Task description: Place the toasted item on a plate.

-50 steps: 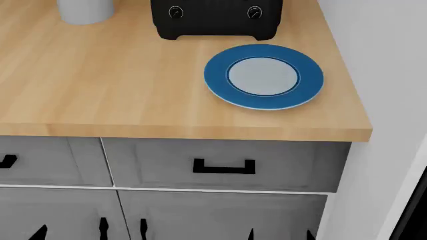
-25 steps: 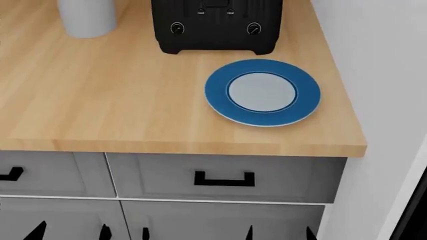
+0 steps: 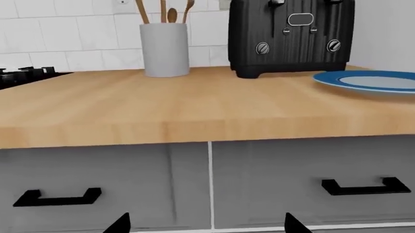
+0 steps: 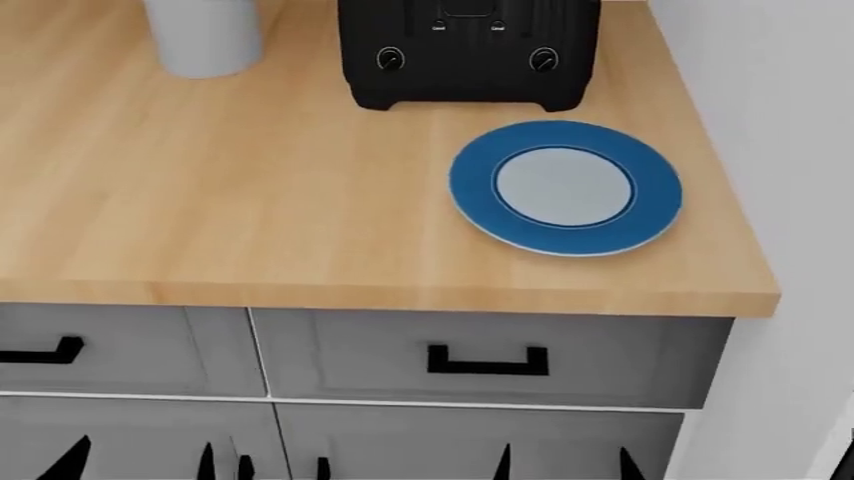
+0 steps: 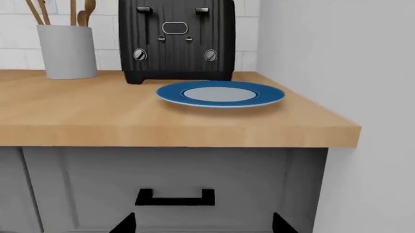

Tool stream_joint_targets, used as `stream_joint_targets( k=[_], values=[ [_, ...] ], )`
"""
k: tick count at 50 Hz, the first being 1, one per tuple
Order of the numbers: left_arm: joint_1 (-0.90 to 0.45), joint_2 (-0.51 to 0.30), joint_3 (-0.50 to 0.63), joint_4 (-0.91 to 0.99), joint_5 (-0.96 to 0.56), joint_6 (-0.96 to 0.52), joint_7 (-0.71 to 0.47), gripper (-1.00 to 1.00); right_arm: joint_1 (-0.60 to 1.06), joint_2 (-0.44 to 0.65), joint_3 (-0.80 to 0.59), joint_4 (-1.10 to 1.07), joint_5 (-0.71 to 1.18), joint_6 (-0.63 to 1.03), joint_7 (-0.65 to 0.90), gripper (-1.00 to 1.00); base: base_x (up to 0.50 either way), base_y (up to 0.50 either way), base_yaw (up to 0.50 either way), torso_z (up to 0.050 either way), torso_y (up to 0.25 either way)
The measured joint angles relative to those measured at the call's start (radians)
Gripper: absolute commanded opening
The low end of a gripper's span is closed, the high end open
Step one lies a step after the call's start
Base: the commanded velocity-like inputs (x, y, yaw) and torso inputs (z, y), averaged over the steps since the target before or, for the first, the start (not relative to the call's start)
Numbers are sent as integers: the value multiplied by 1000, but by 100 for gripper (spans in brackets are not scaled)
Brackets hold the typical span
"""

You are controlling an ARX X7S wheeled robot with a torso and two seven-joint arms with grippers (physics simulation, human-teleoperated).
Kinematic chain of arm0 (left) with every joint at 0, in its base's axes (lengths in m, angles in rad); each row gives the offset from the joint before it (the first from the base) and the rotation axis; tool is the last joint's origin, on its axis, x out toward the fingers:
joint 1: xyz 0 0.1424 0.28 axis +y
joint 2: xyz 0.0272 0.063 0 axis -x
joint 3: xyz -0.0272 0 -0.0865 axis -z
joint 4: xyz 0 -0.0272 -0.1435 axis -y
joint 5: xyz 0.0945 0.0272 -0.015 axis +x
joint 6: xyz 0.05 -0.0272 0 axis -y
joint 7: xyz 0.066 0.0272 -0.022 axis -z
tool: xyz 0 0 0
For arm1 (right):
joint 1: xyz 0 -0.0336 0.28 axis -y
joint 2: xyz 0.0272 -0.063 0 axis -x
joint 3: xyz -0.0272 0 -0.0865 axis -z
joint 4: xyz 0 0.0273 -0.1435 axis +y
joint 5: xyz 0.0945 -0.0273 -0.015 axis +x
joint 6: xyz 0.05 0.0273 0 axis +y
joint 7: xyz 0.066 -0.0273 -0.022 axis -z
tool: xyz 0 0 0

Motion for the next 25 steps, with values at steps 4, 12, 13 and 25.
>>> stream_joint_targets(
  k=[4, 12, 13, 25],
  values=[
    [0, -4, 3, 6, -2, -3, -7, 100, -1, 4, -4, -3, 5, -2, 6, 100, 0, 381, 0, 0, 0],
    [-3, -14, 12, 17, -3, -10, -18, 100, 1, 12, -12, -11, 13, 2, 15, 100, 0, 381, 0, 0, 0],
    [-3, -15, 13, 19, -3, -11, -19, 100, 2, 13, -13, -12, 14, 3, 16, 100, 0, 375, 0, 0, 0],
    [-9, -31, 22, 38, -6, -33, -33, 100, 7, 23, -26, -24, 22, 12, 29, 100, 0, 299, 0, 0, 0]
  ],
)
